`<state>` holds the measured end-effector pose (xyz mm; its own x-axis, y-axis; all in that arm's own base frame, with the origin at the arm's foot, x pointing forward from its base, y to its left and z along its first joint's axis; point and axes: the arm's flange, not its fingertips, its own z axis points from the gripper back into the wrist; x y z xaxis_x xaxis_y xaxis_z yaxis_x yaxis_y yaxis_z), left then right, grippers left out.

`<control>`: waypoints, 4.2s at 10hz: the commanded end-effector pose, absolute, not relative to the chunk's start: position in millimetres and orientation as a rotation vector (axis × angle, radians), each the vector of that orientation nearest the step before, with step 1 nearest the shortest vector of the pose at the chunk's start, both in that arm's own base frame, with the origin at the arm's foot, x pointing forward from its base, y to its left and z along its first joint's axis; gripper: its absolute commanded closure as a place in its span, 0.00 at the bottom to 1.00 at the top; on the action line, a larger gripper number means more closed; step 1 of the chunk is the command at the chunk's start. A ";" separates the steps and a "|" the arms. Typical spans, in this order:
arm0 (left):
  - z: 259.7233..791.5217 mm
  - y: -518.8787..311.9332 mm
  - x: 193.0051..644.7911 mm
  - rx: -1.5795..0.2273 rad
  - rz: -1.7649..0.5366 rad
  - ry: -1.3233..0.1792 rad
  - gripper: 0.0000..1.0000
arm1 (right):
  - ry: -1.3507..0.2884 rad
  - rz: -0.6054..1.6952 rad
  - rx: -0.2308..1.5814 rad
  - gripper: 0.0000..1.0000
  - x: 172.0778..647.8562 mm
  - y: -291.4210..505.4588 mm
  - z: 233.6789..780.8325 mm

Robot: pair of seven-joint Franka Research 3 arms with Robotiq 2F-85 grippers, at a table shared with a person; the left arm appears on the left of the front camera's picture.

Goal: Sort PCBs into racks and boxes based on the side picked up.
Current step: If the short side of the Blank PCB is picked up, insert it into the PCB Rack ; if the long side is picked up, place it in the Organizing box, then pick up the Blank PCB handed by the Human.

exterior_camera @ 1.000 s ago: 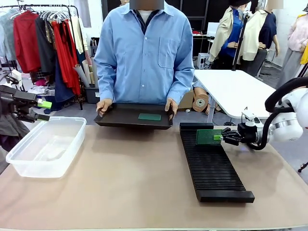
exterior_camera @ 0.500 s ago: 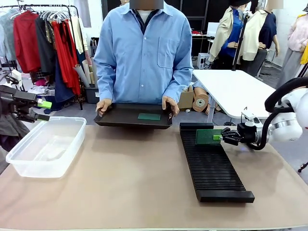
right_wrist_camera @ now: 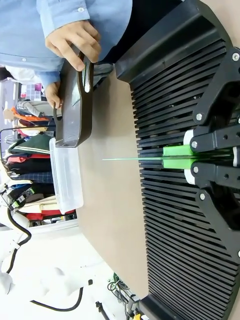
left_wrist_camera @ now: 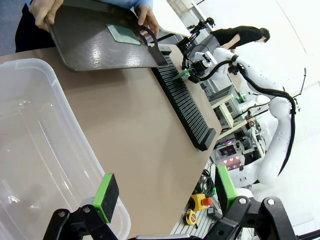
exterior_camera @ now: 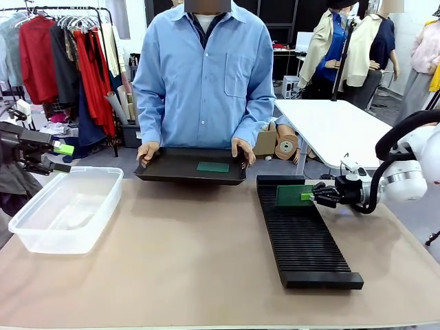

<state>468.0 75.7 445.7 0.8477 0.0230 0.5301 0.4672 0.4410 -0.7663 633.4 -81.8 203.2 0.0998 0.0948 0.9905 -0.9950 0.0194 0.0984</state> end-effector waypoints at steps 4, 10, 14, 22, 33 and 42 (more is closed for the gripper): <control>447.6 75.7 467.4 -1.091 -0.292 -0.511 0.00 | -1.052 1.168 1.135 1.00 641.8 -69.8 197.3; 447.6 75.7 467.4 -1.091 -0.292 -0.511 0.00 | -1.064 1.114 1.159 0.93 644.5 -77.2 198.1; 447.6 75.7 467.4 -1.091 -0.292 -0.511 0.00 | -1.095 1.076 1.185 0.15 645.4 -77.2 206.7; 447.6 75.7 467.4 -1.091 -0.292 -0.511 0.00 | -1.086 1.090 1.181 0.00 641.0 -78.2 209.8; 447.6 75.7 467.4 -1.091 -0.292 -0.511 0.00 | -1.086 1.090 1.181 0.00 641.0 -78.2 209.8; 447.6 75.7 467.4 -1.091 -0.292 -0.511 0.00 | -1.074 1.064 1.210 0.00 641.0 -75.9 215.3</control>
<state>467.9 75.7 445.7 0.8477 0.0230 0.5301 0.4672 0.4410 -0.7663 639.7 -79.2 206.8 0.1608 0.0554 0.9854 -0.9854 0.0646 0.1572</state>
